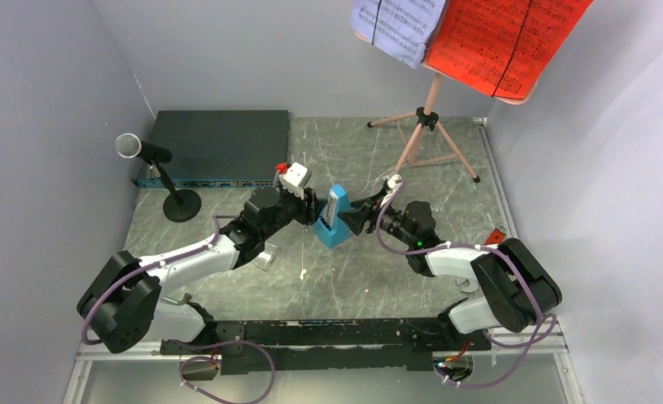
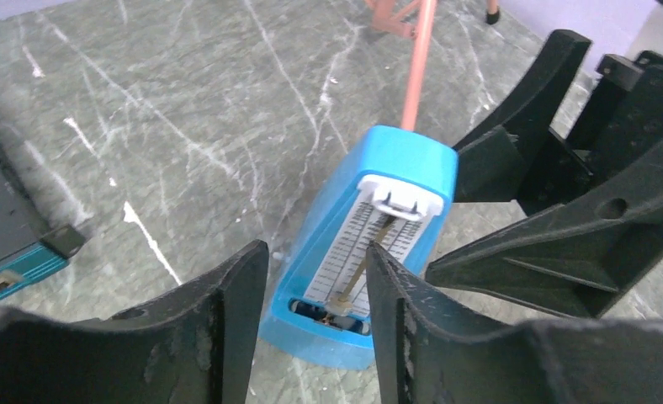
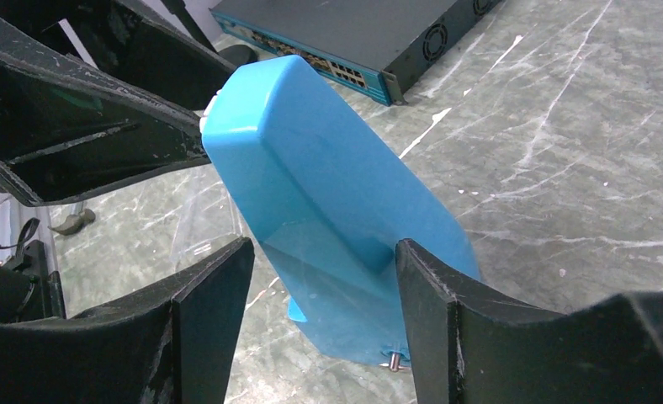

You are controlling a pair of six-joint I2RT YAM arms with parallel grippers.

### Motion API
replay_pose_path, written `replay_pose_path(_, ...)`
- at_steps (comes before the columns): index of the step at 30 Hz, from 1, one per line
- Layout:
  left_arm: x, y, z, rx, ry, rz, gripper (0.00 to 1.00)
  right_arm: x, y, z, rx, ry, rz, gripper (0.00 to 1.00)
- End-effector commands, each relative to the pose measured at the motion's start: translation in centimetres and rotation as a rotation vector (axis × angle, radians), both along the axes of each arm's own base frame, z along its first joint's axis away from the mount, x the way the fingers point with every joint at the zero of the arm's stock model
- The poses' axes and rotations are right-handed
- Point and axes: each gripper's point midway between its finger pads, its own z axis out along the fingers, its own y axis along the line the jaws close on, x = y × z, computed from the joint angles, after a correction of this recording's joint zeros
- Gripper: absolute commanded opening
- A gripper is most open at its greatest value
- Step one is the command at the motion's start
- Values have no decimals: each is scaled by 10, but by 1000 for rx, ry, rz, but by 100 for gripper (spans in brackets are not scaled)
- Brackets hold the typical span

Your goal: Pack up the instrument practice props

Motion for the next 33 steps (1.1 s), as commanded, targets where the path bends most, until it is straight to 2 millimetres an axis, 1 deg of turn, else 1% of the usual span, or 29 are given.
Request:
replay_pose_path(1, 9, 19, 10, -10, 19, 117, 56, 1, 0, 14, 20, -68, 5, 68)
replay_pose_path(4, 11, 33, 0, 10, 78, 191, 63, 0, -1, 16, 19, -79, 2, 72)
replay_pose_path(7, 11, 48, -9, 33, 149, 278, 70, 1, -4, 17, 11, -83, -15, 78)
replay_pose_path(10, 8, 65, -17, 43, 225, 355, 73, 2, -7, 19, 8, -100, -34, 84)
replay_pose_path(12, 6, 80, -19, 49, 272, 424, 76, 4, -11, 21, 4, -109, -61, 87)
replay_pose_path(13, 2, 90, -24, 64, 310, 466, 78, 4, -14, 21, 0, -113, -75, 89)
replay_pose_path(14, -1, 99, -26, 67, 341, 510, 80, 5, -16, 21, -2, -118, -89, 95)
replay_pose_path(15, -4, 109, -28, 70, 373, 556, 82, 6, -19, 21, -4, -121, -105, 99)
replay_pose_path(17, -12, 129, -35, 85, 443, 645, 86, 7, -22, 21, -7, -128, -125, 100)
replay_pose_path(19, -19, 145, -39, 84, 497, 727, 93, 8, -24, 21, -6, -127, -136, 100)
replay_pose_path(25, -36, 184, -52, 107, 598, 954, 94, 10, -29, 20, -1, -125, -168, 100)
replay_pose_path(29, -41, 195, -62, 103, 685, 1065, 94, 11, -29, 21, -10, -128, -174, 100)
replay_pose_path(33, -46, 202, -78, 100, 806, 1179, 94, 11, -29, 21, -7, -126, -168, 100)
